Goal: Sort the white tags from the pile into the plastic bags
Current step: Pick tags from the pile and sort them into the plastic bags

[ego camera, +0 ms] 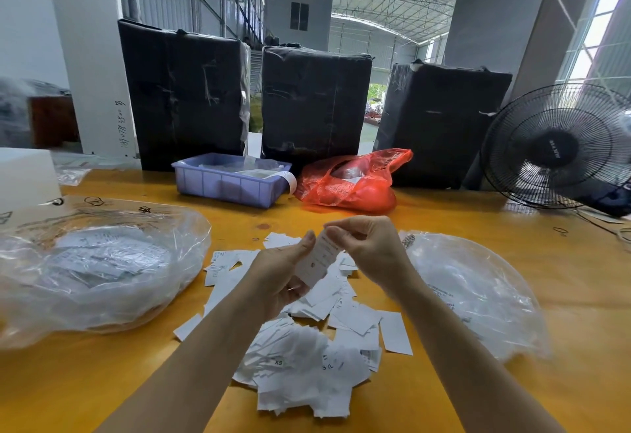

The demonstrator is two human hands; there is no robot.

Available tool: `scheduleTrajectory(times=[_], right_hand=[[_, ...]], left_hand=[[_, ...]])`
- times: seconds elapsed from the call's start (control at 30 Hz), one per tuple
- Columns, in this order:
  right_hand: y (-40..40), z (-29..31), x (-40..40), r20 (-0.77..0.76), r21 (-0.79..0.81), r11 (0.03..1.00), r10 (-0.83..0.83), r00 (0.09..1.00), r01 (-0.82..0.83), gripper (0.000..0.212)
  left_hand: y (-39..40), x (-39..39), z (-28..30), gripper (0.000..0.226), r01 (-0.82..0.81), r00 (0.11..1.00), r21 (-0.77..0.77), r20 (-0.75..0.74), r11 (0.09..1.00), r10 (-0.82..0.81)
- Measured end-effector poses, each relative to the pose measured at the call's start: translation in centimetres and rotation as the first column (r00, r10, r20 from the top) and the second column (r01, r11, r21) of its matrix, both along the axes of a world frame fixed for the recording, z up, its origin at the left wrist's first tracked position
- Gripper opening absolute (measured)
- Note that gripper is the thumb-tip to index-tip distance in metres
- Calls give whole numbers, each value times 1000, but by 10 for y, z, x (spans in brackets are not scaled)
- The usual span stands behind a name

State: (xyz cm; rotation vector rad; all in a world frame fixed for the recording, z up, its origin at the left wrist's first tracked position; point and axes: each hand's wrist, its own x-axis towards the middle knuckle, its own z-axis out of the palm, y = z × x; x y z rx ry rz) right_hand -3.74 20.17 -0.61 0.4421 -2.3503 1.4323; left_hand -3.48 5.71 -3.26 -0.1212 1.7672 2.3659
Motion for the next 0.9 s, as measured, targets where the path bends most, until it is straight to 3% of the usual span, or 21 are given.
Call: scheduleTrajectory(times=[0.2,0.3,0.5,0.63,0.7,0.77,0.8,0.9], right_hand=[[-3,-2,3,272,-63,985,171,947,-159,31],[-3,-3,3,281,-125,985,147,948,-116,32],[1,-5,2,212,-174,984,74,974,-37,10],[2,-7,0,240,-166,986,58,969,-17,9],[7,-2,-1,245,-117,993,30,969,-2,7],[23,9,-3,208,-29,998,-56,976,64,5],[35,16,-4,185,33,993,-115,976,111,5],[83,30,-9,176,264,924,-326,929,275,10]], left_hand=[[-1,0,-1,37,-39,998,1,45,999,38],[-2,-2,-2,40,-9,998,25,63,1000,8],[-9,-6,-3,53,87,995,-47,54,995,-85],[-19,-6,-1,22,56,997,-201,-33,978,-64],[-31,-6,4,6,-52,994,-296,-109,954,20],[-59,-12,9,8,-285,947,-367,-250,885,201],[-77,-15,11,8,-435,890,-413,-330,800,314],[-133,-16,9,25,-716,683,-581,-465,389,563]])
